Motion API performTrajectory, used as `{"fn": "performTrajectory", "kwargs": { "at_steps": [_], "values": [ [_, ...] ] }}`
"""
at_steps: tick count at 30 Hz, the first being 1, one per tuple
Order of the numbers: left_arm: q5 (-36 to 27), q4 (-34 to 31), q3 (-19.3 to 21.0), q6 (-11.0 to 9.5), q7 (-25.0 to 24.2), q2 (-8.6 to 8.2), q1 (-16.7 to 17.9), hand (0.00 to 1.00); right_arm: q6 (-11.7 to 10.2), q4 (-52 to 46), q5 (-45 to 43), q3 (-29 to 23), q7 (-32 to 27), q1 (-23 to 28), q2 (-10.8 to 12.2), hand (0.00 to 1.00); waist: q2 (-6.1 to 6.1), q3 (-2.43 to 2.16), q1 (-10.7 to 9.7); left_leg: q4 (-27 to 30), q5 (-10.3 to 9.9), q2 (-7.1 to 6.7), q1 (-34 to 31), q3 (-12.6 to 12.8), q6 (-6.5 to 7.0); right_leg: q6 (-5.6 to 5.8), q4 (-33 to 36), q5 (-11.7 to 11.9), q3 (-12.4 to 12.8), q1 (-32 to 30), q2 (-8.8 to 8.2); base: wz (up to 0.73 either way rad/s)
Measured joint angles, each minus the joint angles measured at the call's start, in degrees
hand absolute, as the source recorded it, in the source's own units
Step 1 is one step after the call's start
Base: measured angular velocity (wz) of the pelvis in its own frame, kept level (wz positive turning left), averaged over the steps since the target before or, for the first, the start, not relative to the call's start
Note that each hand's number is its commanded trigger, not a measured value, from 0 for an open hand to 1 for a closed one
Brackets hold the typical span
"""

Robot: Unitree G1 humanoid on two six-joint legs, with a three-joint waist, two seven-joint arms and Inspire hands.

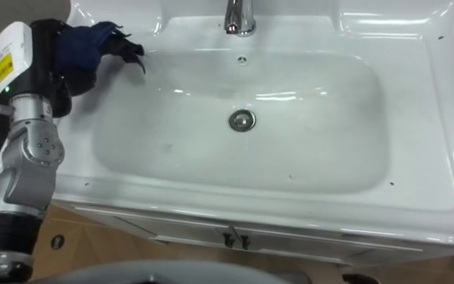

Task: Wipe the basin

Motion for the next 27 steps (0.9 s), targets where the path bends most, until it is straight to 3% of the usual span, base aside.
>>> {"fn": "performTrajectory", "kwargs": {
  "at_steps": [7,13,14,15,16,17,27],
  "values": [
    [0.08,-0.02,1.17,2.12,-0.07,0.0,3.13,1.0,1.2,-1.46,-0.78,0.03,0.37,0.75,-0.04,0.0,0.08,-0.54,0.27,-0.19,0.04,-0.27,0.0,0.4,0.0,0.06,-0.76,-0.06,0.12,0.19,-0.16,0.0],
    [0.04,0.2,1.36,2.8,-0.16,-0.01,3.39,1.0,1.71,-1.6,-0.74,0.66,1.68,0.95,-0.06,0.0,-0.73,-0.02,0.91,-0.18,0.03,-0.27,0.0,0.33,0.0,0.06,-0.59,-0.05,0.06,0.21,-0.16,0.0],
    [0.04,0.28,1.36,2.8,-0.16,-0.01,3.39,0.93,1.71,-1.61,-0.74,0.79,1.77,0.95,-0.06,0.0,-0.77,0.01,0.91,-0.18,0.03,-0.27,0.0,0.31,0.0,0.06,-0.56,-0.05,0.05,0.21,-0.16,0.0],
    [0.04,0.32,1.36,2.8,-0.16,-0.01,3.39,0.78,1.73,-1.72,-0.73,0.96,2.0,0.95,-0.06,0.0,-0.84,0.05,0.95,-0.17,0.03,-0.25,-0.03,0.27,0.0,0.06,-0.5,-0.05,0.05,0.17,-0.14,0.0],
    [0.04,0.32,1.36,2.8,-0.16,-0.01,3.39,0.71,1.74,-1.94,-0.73,0.95,2.06,0.96,-0.06,0.0,-0.85,0.06,0.95,-0.16,0.01,-0.25,-0.08,0.18,0.0,0.06,-0.49,-0.05,0.05,0.11,-0.14,0.0],
    [0.09,0.32,1.36,2.81,-0.16,-0.01,3.39,0.0,1.77,-2.11,-0.77,0.93,2.06,1.0,-0.06,0.0,-0.82,0.06,1.0,-0.16,0.0,-0.25,-0.1,0.12,0.0,0.06,-0.5,-0.05,0.06,0.08,-0.14,0.0],
    [0.01,0.32,1.38,4.01,-0.18,-0.02,3.59,0.0,2.88,-4.84,-0.8,0.94,2.08,2.51,-0.28,0.0,-0.54,-0.08,0.9,-0.16,0.0,-0.28,-0.11,0.11,0.01,0.08,-0.81,-0.07,0.24,0.15,-0.11,0.0]
  ]
}}
